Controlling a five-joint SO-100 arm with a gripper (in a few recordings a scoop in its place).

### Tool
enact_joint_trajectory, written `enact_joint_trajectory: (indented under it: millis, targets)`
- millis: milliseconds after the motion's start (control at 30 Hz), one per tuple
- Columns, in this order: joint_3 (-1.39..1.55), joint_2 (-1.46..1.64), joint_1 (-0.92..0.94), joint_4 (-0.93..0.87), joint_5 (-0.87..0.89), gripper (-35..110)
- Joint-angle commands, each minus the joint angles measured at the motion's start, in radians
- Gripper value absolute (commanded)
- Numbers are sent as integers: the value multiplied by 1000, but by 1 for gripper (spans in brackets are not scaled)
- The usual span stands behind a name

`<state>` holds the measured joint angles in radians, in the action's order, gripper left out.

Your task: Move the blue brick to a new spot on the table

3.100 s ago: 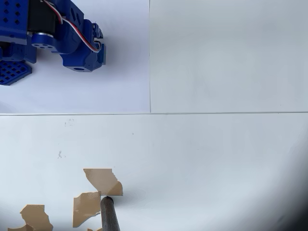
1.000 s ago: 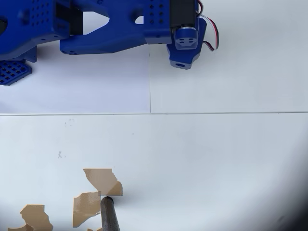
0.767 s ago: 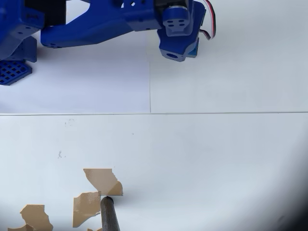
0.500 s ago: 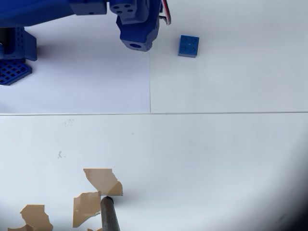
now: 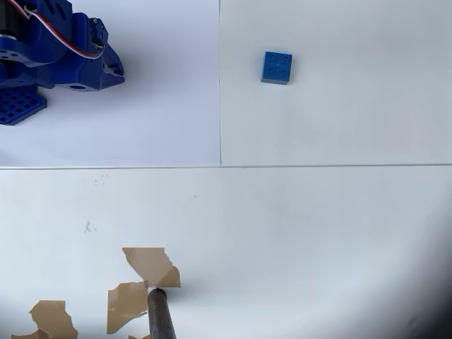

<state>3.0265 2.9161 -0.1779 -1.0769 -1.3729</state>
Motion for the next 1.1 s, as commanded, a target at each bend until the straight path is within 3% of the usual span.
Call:
enact_joint_trajectory:
  millis: [0, 33, 200, 533, 700, 1067]
  targets:
    - [103, 301, -17, -129, -35, 0]
    - [149, 420, -3, -170, -29, 0]
    - [193, 423, 37, -124, -80, 0]
    - [193, 416, -11, -138, -31, 0]
    - [193, 423, 0, -135, 115, 1]
    - [193, 423, 0, -135, 115, 1]
